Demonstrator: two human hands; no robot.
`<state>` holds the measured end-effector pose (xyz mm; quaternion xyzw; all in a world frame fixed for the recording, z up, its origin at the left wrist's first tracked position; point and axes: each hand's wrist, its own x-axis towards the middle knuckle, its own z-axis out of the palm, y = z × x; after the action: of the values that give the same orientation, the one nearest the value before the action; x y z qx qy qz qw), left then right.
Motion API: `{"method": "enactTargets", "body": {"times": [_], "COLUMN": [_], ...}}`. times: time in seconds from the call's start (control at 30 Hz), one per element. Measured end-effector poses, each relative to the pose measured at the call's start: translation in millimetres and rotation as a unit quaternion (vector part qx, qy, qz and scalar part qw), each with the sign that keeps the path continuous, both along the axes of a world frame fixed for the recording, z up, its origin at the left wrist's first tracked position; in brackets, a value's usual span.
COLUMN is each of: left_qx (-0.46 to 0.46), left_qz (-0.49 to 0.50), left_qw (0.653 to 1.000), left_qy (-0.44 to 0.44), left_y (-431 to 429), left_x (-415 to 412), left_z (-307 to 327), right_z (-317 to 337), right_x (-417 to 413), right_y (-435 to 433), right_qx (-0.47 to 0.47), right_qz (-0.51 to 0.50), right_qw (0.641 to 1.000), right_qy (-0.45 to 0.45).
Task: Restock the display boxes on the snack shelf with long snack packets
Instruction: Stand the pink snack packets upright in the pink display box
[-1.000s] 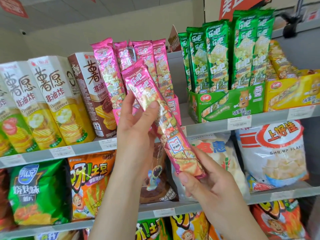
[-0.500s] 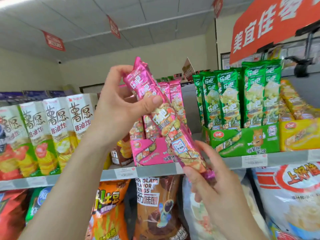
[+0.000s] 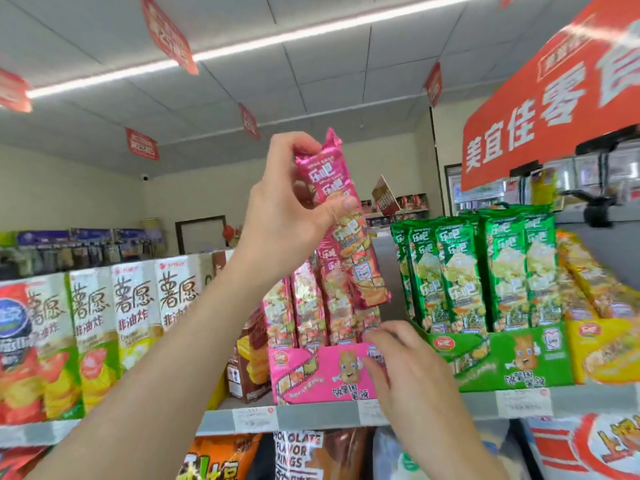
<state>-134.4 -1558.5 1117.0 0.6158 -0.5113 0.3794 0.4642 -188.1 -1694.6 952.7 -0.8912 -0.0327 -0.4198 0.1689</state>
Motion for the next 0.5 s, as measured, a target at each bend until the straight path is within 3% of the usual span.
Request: {"method": "enactTargets", "body": {"times": [0.13, 0.3, 0.5], "left_qx": [0.083, 0.120, 0.158], "left_qz": [0.046, 0.083, 0.117], "left_qw": [0.995, 0.989, 0.980], "left_qy": [-0.007, 0.006, 0.023], "left_y": [-8, -1, 8], "left_x": [11, 21, 28], "left_z": [-5, 5, 14], "right_z": [-3, -8, -6], "right_x": [1, 10, 21], "right_y": [-1, -4, -1], "right_qx": [0.011, 0.022, 0.029], "right_qz": [-0.002, 0.024, 0.027], "right_qw": [0.999, 0.991, 0.987], "right_qy": [-0.045, -0.131, -0.154]}}
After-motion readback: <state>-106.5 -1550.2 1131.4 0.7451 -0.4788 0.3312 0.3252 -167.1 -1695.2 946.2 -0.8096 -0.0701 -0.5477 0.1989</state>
